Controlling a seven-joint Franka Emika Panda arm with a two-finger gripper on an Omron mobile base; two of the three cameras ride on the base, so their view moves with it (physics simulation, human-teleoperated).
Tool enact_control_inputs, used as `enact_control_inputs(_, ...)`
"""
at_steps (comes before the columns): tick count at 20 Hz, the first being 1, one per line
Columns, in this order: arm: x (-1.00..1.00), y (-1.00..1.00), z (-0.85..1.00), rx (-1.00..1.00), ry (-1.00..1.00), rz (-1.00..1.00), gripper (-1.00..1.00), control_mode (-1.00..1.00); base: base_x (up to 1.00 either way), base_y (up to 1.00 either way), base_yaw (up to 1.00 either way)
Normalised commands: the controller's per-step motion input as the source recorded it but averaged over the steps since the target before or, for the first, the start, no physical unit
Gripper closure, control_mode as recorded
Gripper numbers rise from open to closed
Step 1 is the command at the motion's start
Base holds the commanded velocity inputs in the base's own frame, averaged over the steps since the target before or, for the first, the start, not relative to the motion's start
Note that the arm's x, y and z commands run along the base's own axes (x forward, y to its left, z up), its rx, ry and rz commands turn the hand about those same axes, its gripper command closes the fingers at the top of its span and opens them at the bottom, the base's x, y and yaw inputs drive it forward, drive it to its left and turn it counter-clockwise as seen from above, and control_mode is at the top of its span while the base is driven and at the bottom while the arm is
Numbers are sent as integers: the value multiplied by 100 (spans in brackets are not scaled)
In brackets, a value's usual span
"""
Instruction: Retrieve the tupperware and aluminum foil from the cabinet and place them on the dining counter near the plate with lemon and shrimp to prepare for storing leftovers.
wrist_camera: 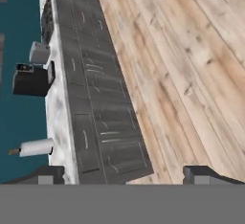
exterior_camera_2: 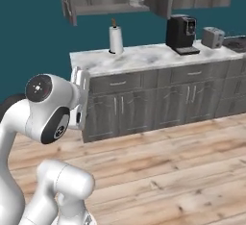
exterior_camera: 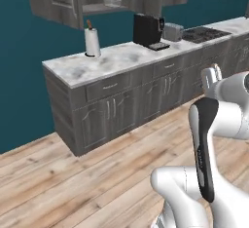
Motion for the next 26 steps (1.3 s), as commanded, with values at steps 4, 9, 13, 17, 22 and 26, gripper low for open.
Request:
enact_control_inputs(4,0,0,0,0,0,0,-100,100,100,-46,30)
enact_control_inputs(9,0,0,0,0,0,0,-100,100,92,-62,28)
enact_control_inputs(13,0,0,0,0,0,0,-100,100,80,-60,28)
enact_control_inputs(17,0,0,0,0,0,0,-100,100,81,-33,31)
enact_control_inputs(22,0,0,0,0,0,0,-100,100,80,-8,32)
enact_control_inputs(26,0,0,0,0,0,0,-100,100,69,-34,25)
